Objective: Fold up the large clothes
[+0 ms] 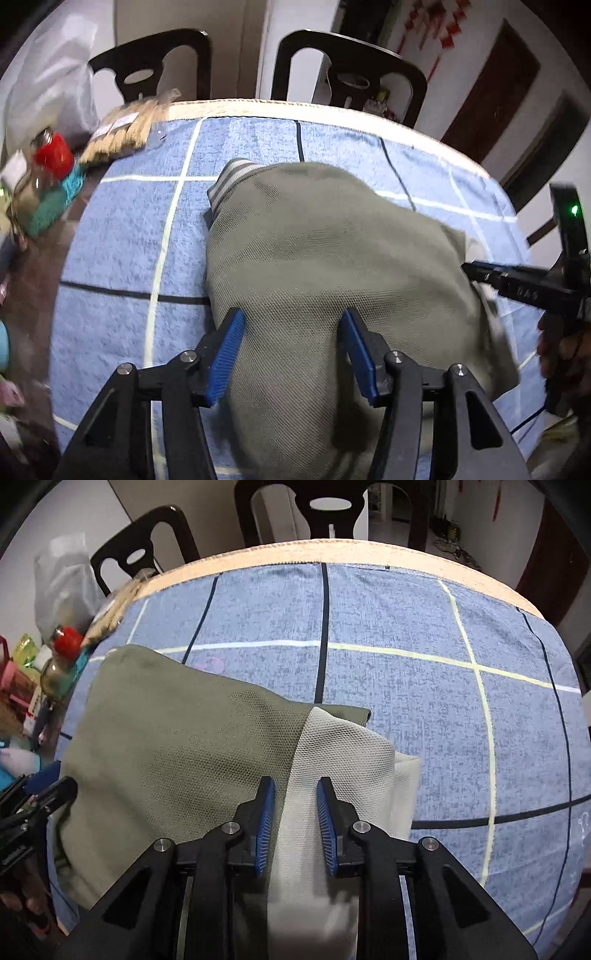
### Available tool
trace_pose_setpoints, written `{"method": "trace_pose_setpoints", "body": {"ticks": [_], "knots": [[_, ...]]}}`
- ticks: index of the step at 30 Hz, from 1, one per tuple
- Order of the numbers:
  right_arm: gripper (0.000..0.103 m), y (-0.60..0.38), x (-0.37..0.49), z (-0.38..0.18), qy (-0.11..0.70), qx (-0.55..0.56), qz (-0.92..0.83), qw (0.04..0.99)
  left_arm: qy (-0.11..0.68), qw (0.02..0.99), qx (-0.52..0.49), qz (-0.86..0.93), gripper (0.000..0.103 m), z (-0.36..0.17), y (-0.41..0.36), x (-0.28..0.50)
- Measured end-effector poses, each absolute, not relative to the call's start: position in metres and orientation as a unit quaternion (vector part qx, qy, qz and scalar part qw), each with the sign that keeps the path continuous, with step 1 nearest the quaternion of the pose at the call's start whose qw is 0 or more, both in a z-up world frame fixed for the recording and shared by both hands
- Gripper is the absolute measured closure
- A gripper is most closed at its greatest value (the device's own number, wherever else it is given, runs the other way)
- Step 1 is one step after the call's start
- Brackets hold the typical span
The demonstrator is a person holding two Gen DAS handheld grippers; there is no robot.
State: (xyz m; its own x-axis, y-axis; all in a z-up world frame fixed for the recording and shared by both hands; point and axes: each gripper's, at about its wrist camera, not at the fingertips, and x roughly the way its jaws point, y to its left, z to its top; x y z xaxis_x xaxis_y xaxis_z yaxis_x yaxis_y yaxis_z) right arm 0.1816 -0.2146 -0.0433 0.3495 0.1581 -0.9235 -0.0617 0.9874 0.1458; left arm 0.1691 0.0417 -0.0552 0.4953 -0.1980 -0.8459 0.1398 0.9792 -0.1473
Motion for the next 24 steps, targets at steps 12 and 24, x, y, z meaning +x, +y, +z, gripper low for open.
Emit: {"method": "trace_pose_setpoints", "body": {"ticks": [12, 24], "knots": [[0.075, -0.210, 0.065, -0.020, 0.564, 0.026, 0.115, 0.817, 0.497, 0.863, -0.037, -0.087, 0.047, -0.038, 0.050, 0.111], [0.070, -0.211, 0.046, -0.022, 0.567, 0.022, 0.106, 0.817, 0.520, 0.850, -0.017, -0.081, 0.046, -0.047, 0.034, 0.092]]}}
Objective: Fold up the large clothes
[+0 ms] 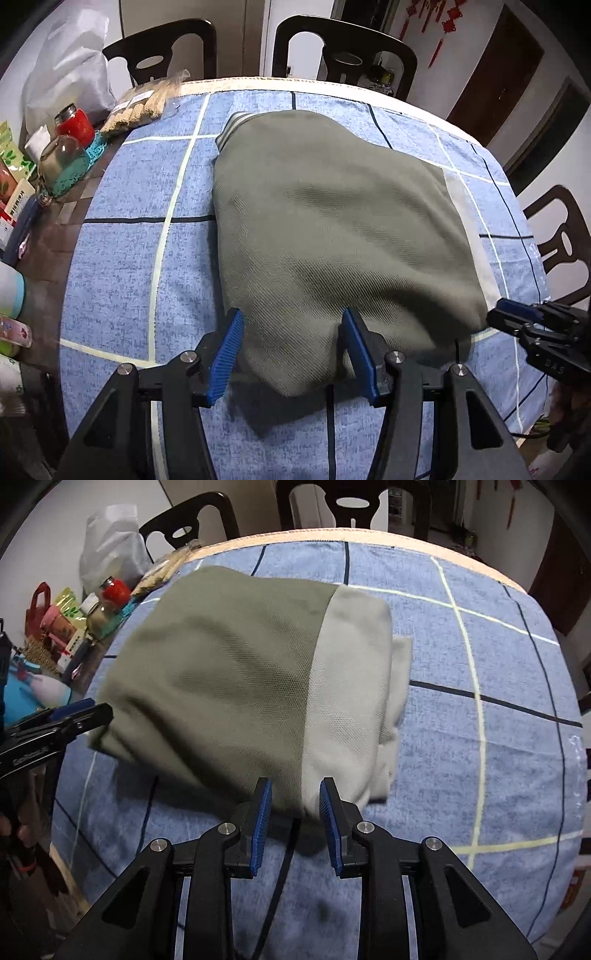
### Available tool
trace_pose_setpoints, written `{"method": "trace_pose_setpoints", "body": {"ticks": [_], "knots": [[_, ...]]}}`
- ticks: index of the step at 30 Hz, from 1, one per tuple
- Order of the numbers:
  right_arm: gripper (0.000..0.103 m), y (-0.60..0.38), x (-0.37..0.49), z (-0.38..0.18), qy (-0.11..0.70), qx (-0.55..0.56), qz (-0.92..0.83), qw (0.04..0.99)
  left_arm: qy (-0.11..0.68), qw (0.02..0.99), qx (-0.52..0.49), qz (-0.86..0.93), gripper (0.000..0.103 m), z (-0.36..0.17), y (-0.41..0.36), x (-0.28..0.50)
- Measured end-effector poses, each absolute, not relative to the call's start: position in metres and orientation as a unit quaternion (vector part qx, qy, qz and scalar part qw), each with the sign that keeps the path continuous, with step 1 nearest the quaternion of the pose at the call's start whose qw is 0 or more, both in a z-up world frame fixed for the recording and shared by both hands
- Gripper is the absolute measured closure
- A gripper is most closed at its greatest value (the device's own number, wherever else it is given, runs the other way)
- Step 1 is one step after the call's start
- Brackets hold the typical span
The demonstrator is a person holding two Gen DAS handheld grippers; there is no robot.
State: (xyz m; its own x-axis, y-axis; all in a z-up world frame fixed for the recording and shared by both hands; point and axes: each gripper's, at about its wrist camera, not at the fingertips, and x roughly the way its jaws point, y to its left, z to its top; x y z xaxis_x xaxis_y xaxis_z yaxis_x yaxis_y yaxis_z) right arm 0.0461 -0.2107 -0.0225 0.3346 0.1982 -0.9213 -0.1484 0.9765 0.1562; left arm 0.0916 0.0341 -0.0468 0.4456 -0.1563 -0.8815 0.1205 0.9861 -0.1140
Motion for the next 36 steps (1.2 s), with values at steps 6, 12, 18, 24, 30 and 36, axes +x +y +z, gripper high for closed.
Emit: {"method": "trace_pose_setpoints", "body": {"ticks": [6, 12, 18, 24, 30, 36], "knots": [[0.050, -0.211, 0.021, -0.002, 0.546, 0.023, 0.104, 0.831, 0.515, 0.853, -0.013, -0.080, 0.043, -0.035, 0.029, 0.076], [0.050, -0.210, 0.010, -0.004, 0.545, 0.024, 0.097, 0.833, 0.512, 0.855, -0.012, -0.078, 0.039, -0.030, 0.026, 0.065], [0.050, -0.206, 0.010, -0.012, 0.546, 0.028, 0.091, 0.832, 0.515, 0.855, -0.016, -0.061, 0.039, -0.043, 0.029, 0.058], [0.050, -0.208, 0.010, -0.015, 0.550, 0.028, 0.089, 0.830, 0.518, 0.854, -0.031, -0.049, 0.039, -0.049, 0.037, 0.056], [0.050, -0.207, 0.012, -0.016, 0.552, 0.027, 0.090, 0.829, 0.516, 0.855, -0.031, -0.045, 0.039, -0.050, 0.038, 0.057], [0.050, -0.206, 0.014, -0.019, 0.556, 0.027, 0.092, 0.826, 0.517, 0.855, -0.017, -0.046, 0.039, -0.051, 0.035, 0.058]]}}
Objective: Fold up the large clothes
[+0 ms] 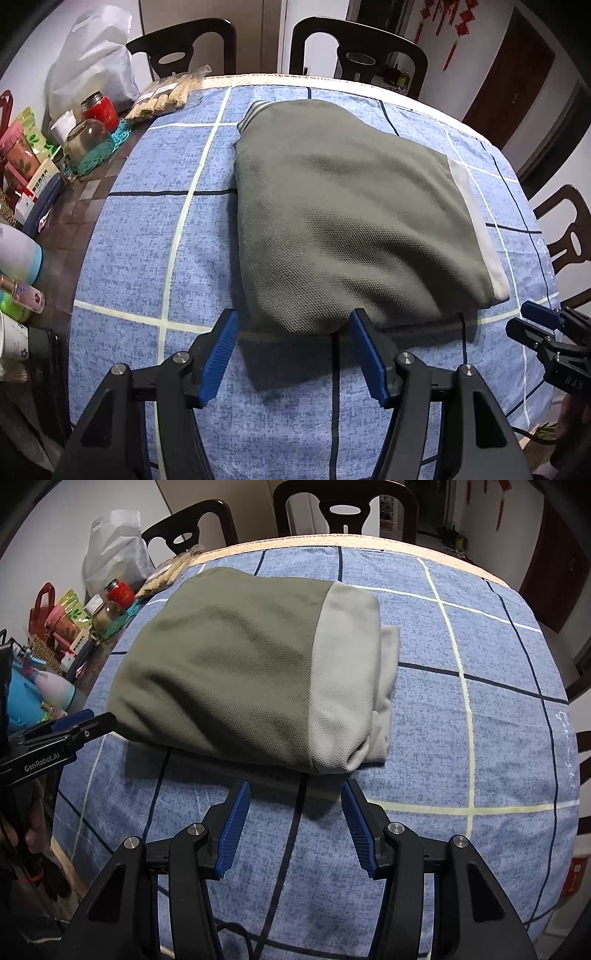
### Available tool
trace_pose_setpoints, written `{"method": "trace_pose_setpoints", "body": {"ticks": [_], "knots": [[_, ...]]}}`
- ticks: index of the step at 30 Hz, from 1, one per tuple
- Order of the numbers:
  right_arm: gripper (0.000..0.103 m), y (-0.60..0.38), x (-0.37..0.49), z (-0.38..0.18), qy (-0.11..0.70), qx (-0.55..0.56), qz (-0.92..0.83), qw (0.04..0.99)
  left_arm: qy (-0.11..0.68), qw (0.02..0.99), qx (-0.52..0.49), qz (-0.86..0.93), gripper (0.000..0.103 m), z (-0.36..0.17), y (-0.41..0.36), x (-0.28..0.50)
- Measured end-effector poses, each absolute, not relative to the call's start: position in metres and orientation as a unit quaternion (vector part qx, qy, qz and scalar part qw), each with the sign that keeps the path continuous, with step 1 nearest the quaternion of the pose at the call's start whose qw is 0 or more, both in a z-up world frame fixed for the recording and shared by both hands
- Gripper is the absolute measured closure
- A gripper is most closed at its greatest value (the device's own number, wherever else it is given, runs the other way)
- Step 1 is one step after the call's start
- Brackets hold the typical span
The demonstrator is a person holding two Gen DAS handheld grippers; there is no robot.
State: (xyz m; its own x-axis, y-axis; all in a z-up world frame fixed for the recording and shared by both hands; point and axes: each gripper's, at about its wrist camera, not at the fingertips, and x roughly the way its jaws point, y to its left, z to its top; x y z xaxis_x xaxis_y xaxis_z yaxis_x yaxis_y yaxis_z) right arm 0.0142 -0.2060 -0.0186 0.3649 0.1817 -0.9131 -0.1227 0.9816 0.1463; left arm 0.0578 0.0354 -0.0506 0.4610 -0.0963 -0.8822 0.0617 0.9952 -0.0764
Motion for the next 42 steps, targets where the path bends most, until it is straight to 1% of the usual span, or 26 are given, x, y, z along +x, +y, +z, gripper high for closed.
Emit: {"method": "trace_pose_setpoints", "body": {"ticks": [42], "knots": [[0.050, -0.2042, 0.0140, -0.0153, 0.559, 0.021, 0.095, 0.824, 0.520, 0.852, -0.005, -0.060, 0.039, -0.0488, 0.0277, 0.0576]]}}
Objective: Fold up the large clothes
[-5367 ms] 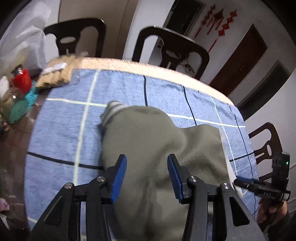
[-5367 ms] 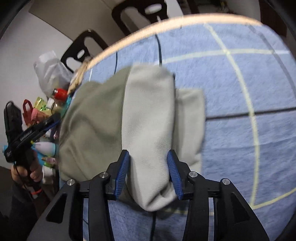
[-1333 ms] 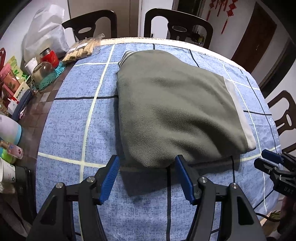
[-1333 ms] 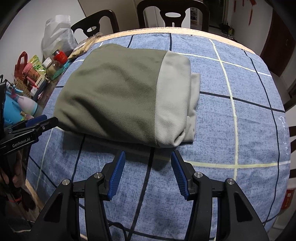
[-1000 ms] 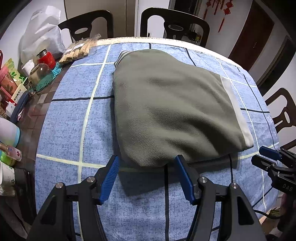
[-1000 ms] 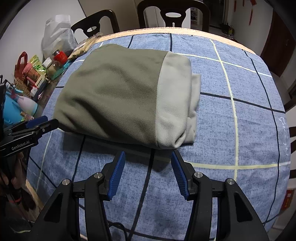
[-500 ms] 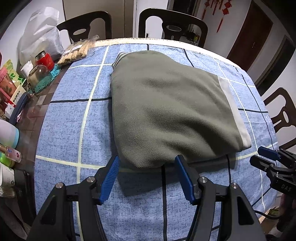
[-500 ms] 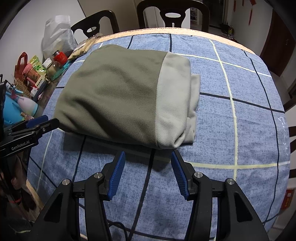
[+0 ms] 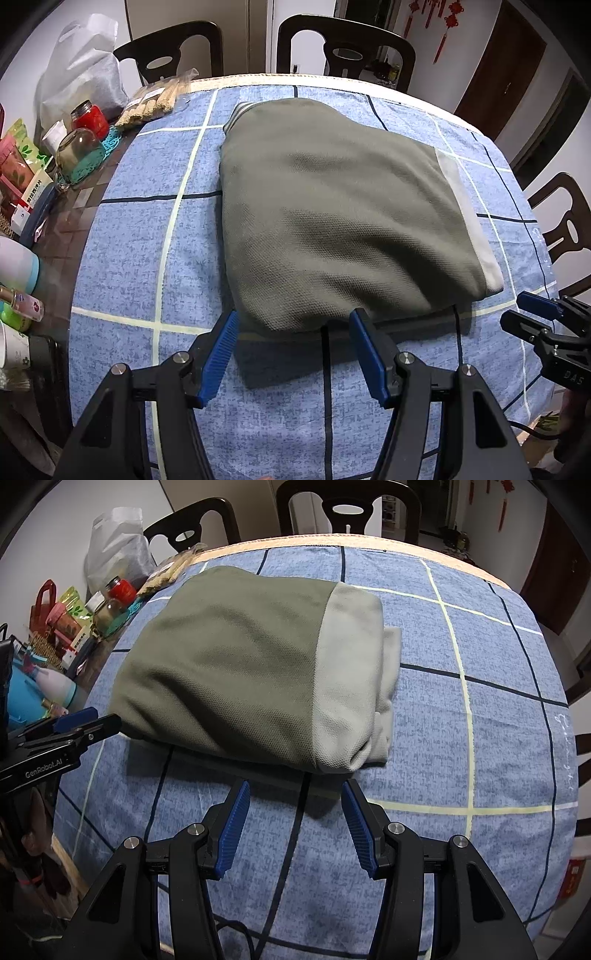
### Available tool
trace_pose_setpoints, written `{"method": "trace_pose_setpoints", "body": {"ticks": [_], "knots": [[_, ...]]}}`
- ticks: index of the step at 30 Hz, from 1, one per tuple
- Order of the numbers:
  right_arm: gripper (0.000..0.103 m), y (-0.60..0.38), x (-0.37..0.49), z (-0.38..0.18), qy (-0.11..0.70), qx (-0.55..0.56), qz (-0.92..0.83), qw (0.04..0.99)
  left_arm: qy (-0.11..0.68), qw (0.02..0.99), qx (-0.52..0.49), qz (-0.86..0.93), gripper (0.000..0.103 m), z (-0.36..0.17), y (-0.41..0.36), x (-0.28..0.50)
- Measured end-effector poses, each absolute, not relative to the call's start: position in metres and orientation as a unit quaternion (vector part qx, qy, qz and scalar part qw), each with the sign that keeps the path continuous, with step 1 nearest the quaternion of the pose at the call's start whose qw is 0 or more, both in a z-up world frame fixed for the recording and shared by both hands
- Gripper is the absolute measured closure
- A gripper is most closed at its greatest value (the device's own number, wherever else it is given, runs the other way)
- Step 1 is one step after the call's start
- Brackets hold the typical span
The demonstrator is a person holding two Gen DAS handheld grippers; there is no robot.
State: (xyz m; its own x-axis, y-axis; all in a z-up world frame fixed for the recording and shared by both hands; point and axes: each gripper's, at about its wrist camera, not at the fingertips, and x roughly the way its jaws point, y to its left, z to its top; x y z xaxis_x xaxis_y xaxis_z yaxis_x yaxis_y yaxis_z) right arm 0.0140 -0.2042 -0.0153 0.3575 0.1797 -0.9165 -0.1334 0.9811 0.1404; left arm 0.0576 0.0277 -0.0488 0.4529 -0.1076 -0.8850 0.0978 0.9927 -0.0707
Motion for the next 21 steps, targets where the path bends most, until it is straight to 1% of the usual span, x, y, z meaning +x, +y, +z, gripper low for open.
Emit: {"method": "trace_pose_setpoints", "body": {"ticks": [21], "knots": [[0.050, -0.1996, 0.0153, -0.0163, 0.562, 0.015, 0.098, 0.821, 0.514, 0.856, -0.011, -0.057, 0.039, -0.0483, 0.0285, 0.0582]]}}
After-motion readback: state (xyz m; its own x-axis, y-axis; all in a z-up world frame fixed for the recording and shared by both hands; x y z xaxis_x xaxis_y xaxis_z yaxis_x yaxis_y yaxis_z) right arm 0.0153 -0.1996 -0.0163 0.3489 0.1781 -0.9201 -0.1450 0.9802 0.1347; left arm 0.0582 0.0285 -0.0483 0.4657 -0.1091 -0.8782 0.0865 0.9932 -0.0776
